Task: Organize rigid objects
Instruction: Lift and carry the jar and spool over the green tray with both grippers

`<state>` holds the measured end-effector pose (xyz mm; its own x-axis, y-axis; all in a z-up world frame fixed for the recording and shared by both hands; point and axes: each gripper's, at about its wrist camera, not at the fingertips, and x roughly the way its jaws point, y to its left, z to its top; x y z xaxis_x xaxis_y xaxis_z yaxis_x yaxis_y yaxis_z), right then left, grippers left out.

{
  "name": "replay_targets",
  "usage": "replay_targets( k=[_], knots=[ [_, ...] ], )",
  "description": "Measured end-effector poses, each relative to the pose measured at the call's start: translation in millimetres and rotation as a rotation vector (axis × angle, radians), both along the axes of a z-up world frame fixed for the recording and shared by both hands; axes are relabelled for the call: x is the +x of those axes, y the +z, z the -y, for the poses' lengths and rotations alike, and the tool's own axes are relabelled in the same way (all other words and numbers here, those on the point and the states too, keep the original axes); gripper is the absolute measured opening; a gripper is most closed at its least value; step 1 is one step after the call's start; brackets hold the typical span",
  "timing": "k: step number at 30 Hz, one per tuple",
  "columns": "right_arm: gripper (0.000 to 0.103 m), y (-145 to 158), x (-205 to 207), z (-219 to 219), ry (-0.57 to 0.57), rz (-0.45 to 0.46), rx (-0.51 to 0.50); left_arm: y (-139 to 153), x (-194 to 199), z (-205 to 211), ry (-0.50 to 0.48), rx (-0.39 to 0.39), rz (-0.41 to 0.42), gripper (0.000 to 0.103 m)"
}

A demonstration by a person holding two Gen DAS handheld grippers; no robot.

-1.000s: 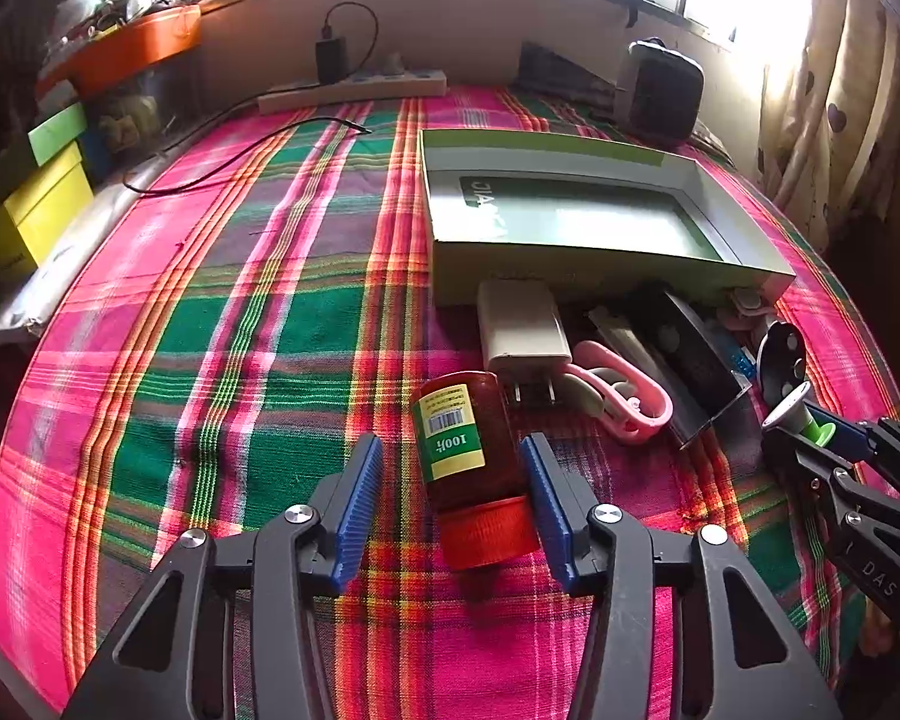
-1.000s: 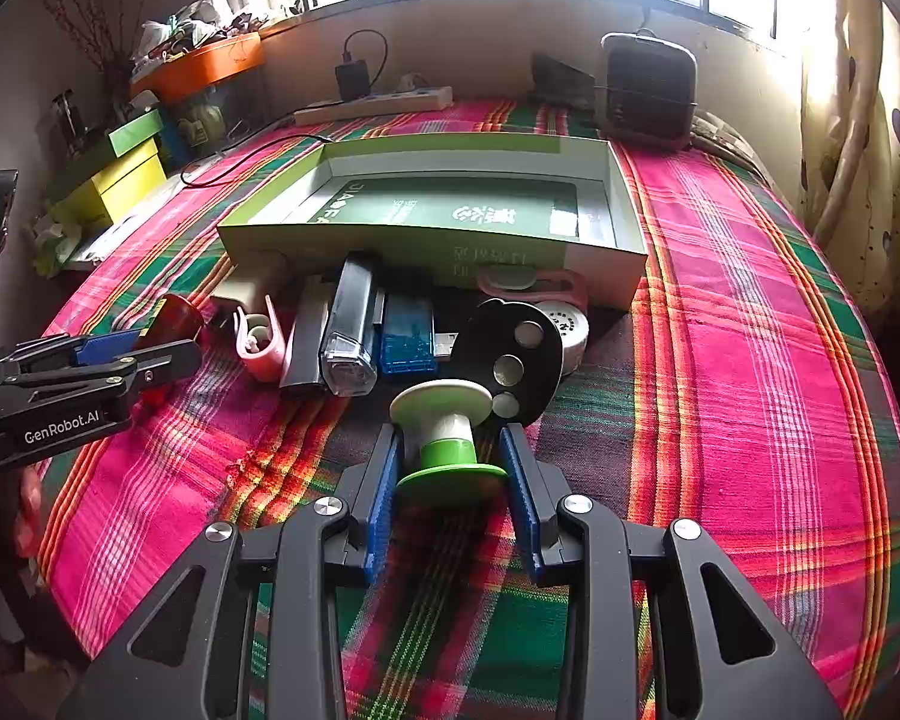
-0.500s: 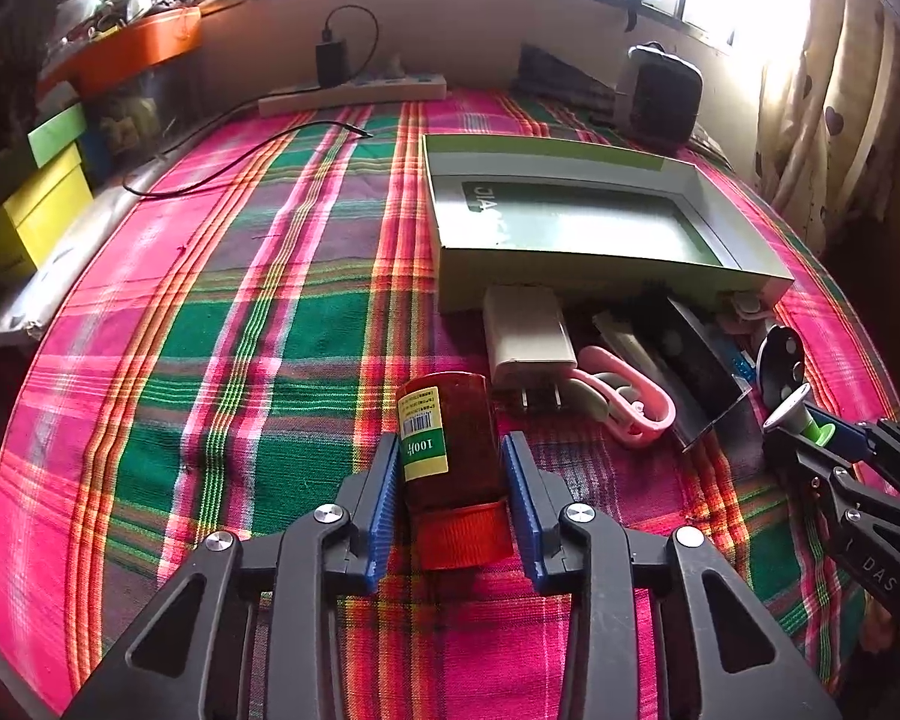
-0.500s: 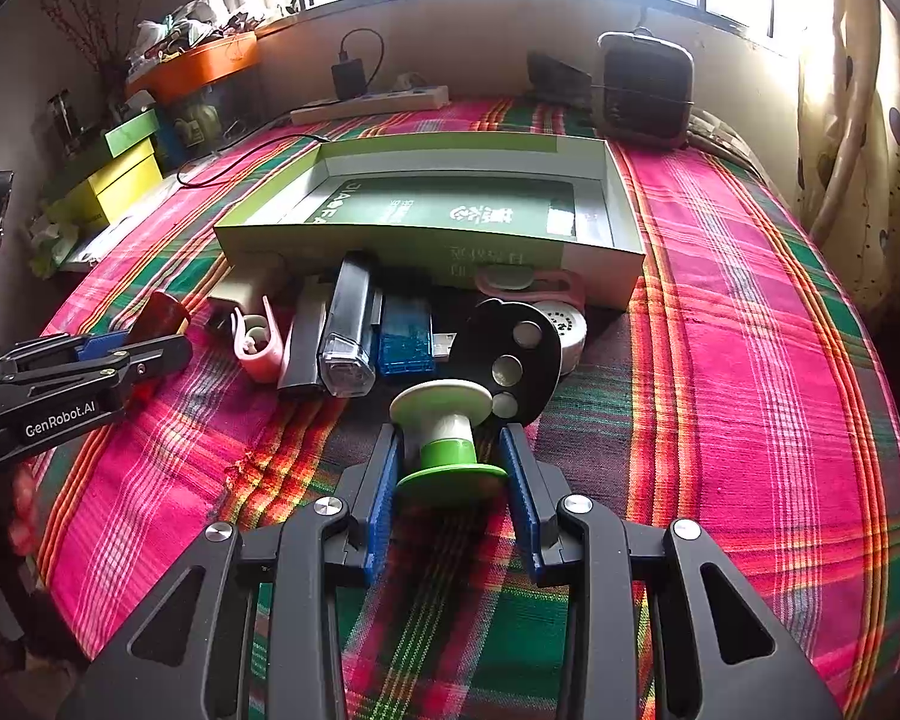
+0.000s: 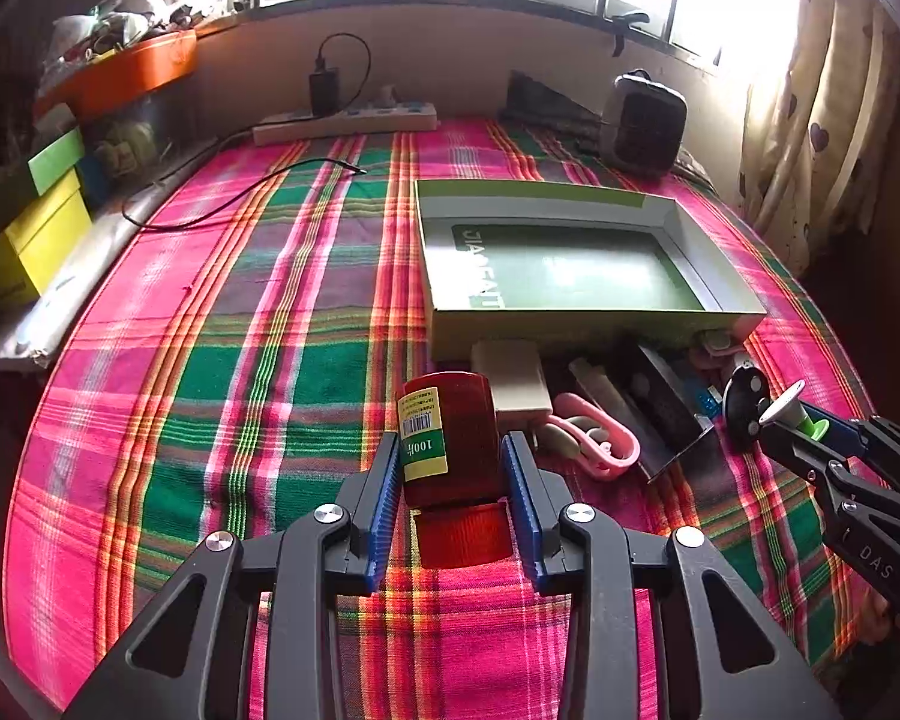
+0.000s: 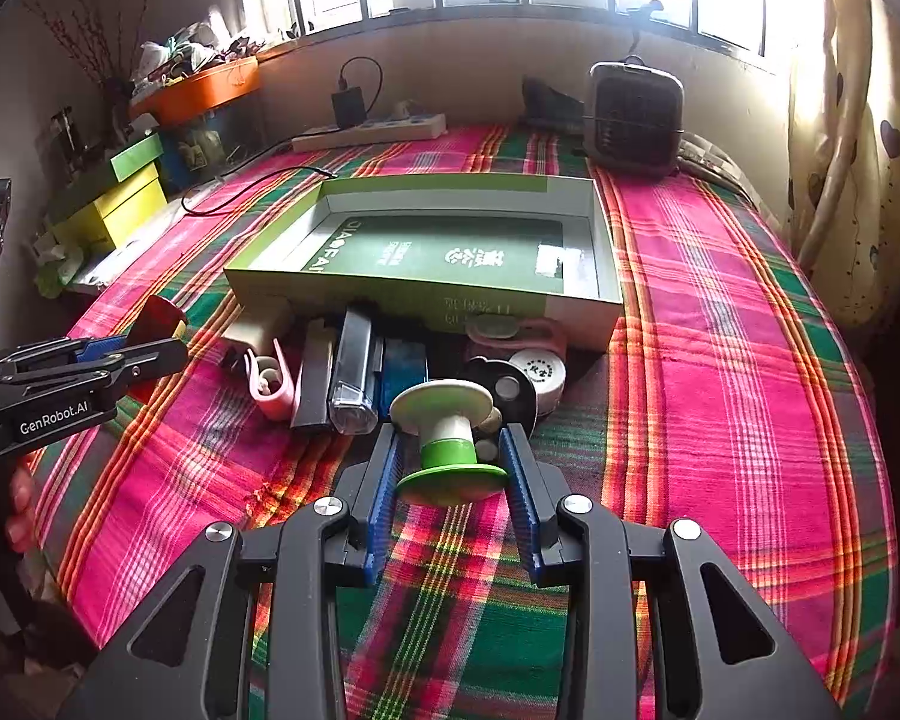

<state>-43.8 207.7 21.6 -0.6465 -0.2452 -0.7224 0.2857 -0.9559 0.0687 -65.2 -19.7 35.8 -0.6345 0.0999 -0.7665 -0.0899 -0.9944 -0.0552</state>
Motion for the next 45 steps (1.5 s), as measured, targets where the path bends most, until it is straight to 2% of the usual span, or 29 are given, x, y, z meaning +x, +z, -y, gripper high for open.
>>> replay_targets(
  k=[10, 20, 29, 45],
  knots=[
    [0.035, 21, -21, 0, -0.002, -0.025, 0.003, 20, -21, -4, -0.047, 0.016, -0.015, 0.033],
    [0.035, 36, -61, 2, -0.005, -0.047, 0.011, 28, -64, -9, -0.068, 0.039, -0.022, 0.033],
    [0.035, 26, -108, 1, -0.002, 0.012, -0.026, 22, -105, -24, -0.101, 0.047, -0.010, 0.033],
    [0.035, -1, -169, 5, -0.008, 0.075, 0.023, -3, -159, -41, -0.110, 0.035, 0.044, 0.033]
  ],
)
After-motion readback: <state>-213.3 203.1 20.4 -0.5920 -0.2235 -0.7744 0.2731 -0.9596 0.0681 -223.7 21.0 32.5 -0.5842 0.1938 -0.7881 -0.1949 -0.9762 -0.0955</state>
